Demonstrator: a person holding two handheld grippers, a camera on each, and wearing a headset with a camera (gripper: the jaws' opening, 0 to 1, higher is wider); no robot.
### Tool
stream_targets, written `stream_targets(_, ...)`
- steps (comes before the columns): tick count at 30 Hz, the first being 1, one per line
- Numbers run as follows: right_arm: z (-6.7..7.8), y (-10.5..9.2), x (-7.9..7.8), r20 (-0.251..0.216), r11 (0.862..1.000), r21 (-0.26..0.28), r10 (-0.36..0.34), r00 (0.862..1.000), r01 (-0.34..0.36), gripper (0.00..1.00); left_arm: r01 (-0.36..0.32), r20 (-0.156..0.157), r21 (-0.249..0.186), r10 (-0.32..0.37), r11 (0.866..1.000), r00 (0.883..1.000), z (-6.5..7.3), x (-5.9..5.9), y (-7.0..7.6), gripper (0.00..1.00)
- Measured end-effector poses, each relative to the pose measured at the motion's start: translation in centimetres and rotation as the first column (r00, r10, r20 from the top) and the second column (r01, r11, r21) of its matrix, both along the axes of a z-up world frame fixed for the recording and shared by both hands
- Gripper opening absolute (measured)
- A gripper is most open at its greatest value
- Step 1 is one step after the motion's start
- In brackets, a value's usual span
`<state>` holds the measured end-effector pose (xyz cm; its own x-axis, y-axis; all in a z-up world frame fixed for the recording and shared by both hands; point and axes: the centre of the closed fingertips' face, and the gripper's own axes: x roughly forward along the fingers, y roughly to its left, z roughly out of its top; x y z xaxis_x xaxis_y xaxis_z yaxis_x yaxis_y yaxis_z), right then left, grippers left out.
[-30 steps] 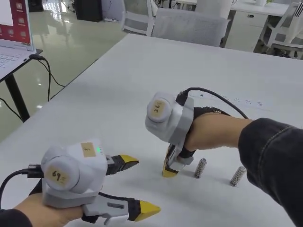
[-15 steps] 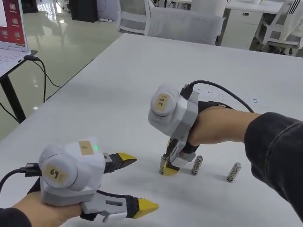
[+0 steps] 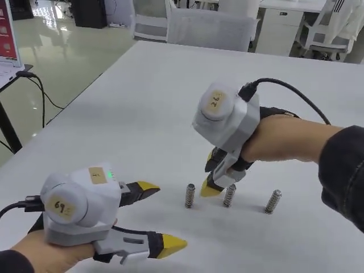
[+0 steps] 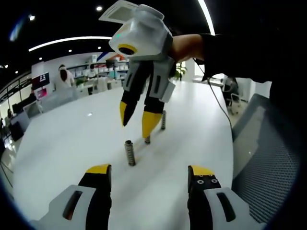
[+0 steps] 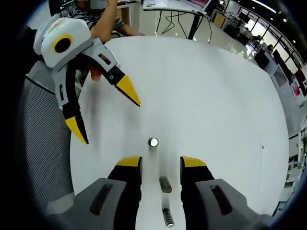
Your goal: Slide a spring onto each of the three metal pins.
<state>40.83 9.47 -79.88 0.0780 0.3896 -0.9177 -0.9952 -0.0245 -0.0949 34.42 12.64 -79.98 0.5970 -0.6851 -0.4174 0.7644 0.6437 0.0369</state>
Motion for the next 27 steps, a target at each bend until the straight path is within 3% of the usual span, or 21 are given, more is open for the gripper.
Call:
stream_targets(13,1.5,-3.4,0.8,0.025,0.992,0.075,-0.1,0.995,0.098,0.31,0.003,0.006,0.0,-0.003,1.0,1.0,0.3,0.1,-0.2,0.6)
stream_targets(27,2.2,-8.5,1.1,0.03,0.963,0.141,-0.237,0.971,0.23,0.34,0.005,-0.003,0.006,-0.005,1.0,1.0,0.3,0.3,-0.2,0.62)
